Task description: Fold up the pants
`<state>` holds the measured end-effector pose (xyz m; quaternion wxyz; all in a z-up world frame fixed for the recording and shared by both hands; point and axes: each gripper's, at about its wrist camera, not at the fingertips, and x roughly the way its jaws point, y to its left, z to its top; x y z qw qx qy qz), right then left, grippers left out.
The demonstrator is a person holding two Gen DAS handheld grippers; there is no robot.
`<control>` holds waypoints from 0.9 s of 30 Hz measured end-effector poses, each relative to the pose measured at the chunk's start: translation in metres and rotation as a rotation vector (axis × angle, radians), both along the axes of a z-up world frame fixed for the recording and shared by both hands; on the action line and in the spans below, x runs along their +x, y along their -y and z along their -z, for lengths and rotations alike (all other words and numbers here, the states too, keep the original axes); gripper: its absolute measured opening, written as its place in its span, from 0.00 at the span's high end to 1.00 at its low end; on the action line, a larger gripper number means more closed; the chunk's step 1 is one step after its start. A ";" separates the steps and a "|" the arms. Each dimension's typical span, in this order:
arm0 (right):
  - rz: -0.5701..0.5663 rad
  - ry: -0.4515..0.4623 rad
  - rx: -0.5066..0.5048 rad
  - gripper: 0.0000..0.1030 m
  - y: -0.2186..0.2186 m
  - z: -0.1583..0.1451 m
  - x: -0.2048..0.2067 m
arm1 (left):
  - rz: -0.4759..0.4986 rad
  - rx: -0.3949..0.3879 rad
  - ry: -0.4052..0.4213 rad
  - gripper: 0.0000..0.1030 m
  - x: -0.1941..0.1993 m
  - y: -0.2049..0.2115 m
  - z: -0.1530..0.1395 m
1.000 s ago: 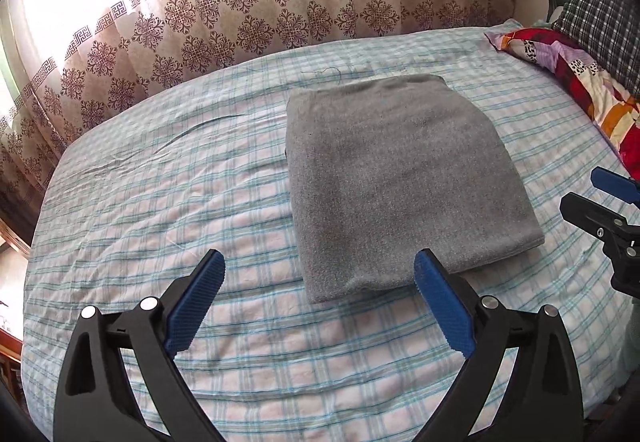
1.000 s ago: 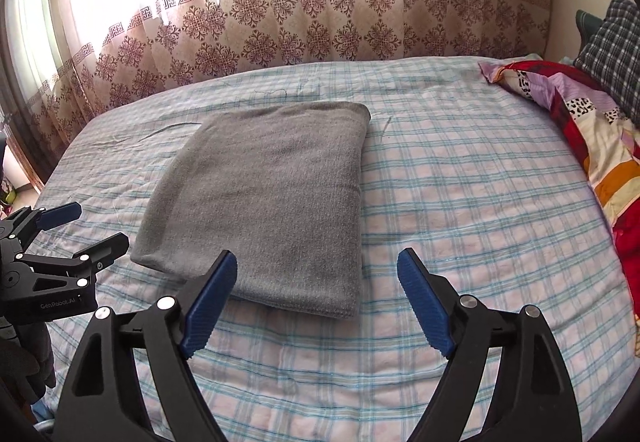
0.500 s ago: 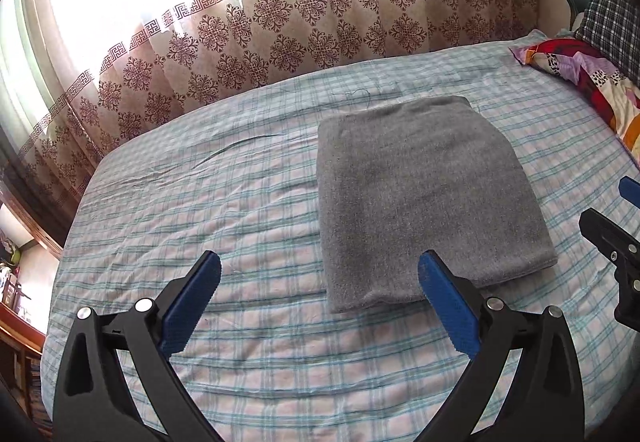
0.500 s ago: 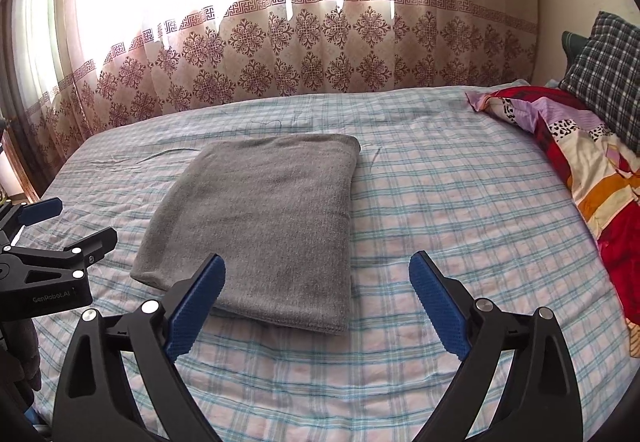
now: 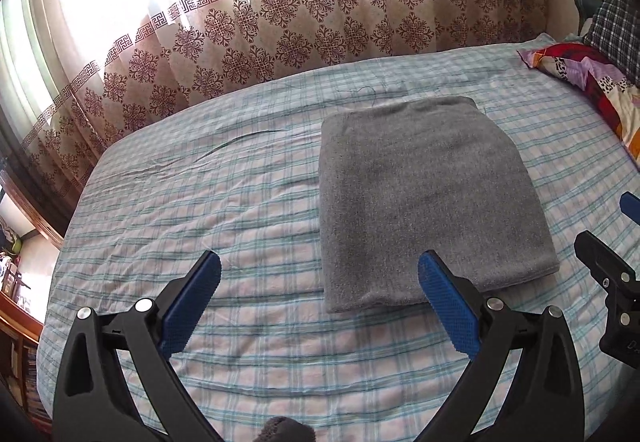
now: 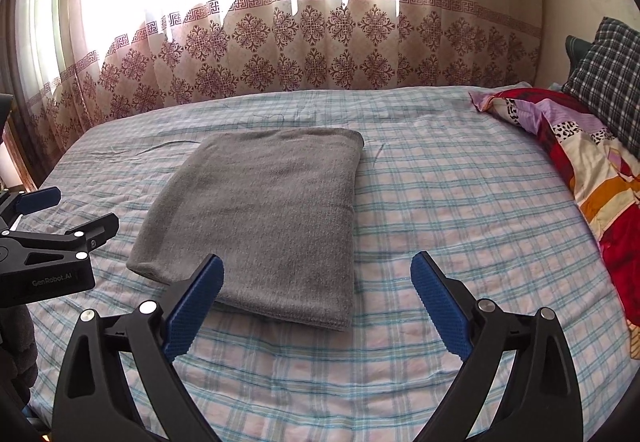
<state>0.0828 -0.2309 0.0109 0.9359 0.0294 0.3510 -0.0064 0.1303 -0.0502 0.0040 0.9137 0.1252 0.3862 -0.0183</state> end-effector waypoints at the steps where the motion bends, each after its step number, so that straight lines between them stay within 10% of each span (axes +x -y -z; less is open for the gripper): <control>1: -0.001 0.001 -0.003 0.09 0.000 0.000 0.000 | 0.000 0.000 -0.006 0.03 0.001 0.001 0.000; 27: 0.019 -0.003 -0.037 0.09 0.000 -0.002 0.000 | 0.037 0.048 -0.025 0.03 0.012 0.022 0.003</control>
